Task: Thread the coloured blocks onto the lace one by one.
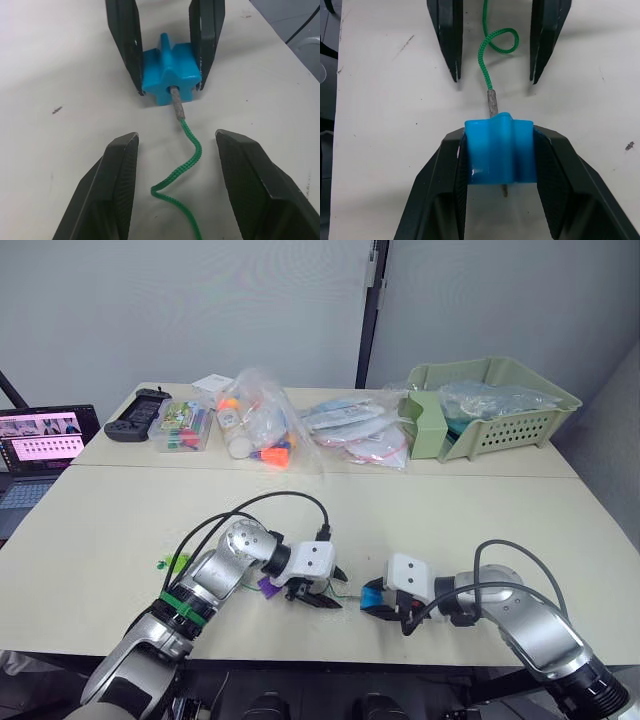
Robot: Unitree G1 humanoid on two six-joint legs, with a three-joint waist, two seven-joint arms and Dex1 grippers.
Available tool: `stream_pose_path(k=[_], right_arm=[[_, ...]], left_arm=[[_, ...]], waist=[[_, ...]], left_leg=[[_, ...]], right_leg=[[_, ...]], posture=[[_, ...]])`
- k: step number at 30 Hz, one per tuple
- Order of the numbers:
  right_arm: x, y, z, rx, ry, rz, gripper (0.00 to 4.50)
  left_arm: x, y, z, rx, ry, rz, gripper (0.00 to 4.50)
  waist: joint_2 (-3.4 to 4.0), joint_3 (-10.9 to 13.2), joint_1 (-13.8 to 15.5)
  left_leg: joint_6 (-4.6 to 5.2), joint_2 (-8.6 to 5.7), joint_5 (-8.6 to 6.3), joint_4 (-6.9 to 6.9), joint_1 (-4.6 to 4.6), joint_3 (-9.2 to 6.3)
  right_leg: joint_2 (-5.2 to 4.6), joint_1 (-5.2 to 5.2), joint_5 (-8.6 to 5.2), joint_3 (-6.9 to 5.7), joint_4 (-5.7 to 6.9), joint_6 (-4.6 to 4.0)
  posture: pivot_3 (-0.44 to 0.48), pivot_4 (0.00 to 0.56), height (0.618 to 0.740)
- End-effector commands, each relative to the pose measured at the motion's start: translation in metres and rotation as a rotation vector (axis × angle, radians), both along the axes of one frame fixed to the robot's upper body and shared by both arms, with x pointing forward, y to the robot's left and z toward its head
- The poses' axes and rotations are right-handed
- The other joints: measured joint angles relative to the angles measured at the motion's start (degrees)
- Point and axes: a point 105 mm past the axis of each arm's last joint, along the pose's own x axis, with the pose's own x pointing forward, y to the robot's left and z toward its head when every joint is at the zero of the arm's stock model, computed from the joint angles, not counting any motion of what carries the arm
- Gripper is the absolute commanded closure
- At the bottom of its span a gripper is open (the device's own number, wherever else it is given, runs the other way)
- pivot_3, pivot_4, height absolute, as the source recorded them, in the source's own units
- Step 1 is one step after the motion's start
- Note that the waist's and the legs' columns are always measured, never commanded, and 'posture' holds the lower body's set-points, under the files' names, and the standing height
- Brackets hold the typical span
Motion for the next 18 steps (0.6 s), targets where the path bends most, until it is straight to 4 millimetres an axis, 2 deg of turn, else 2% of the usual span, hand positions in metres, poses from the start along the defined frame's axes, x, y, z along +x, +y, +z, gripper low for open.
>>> stream_pose_path(k=[1, 5, 15, 18], right_arm=[[-0.001, -0.003, 0.003, -0.005, -0.004, -0.012, 3.14], [-0.001, -0.003, 0.003, -0.004, -0.002, -0.013, 3.14], [-0.001, -0.002, 0.003, -0.002, -0.004, -0.014, 3.14], [-0.001, -0.001, 0.003, -0.001, -0.004, -0.016, 3.14]], left_arm=[[0.001, -0.002, 0.007, -0.025, -0.032, -0.012, 3.06], [-0.001, -0.002, 0.006, -0.022, -0.03, -0.019, 4.43], [-0.005, -0.012, 0.012, -0.039, -0.032, -0.024, 4.5], [-0.009, -0.027, 0.014, -0.053, -0.037, -0.032, 4.5]], waist=[[0.0, 0.0, 0.0], [0.0, 0.0, 0.0], [0.0, 0.0, 0.0], [0.0, 0.0, 0.0]], left_leg=[[0.0, 0.0, 0.0, 0.0, 0.0, 0.0], [0.0, 0.0, 0.0, 0.0, 0.0, 0.0], [0.0, 0.0, 0.0, 0.0, 0.0, 0.0], [0.0, -0.01, 0.0, 0.0, 0.0, 0.0]], right_leg=[[0.0, 0.0, 0.0, 0.0, 0.0, 0.0], [0.0, 0.0, 0.0, 0.0, 0.0, 0.0], [0.0, 0.0, 0.0, 0.0, 0.0, 0.01], [0.0, 0.0, 0.0, 0.0, 0.0, 0.01]], posture=[[0.0, 0.15, 0.74], [0.0, 0.15, 0.74], [0.0, 0.15, 0.74], [0.0, 0.15, 0.74]])
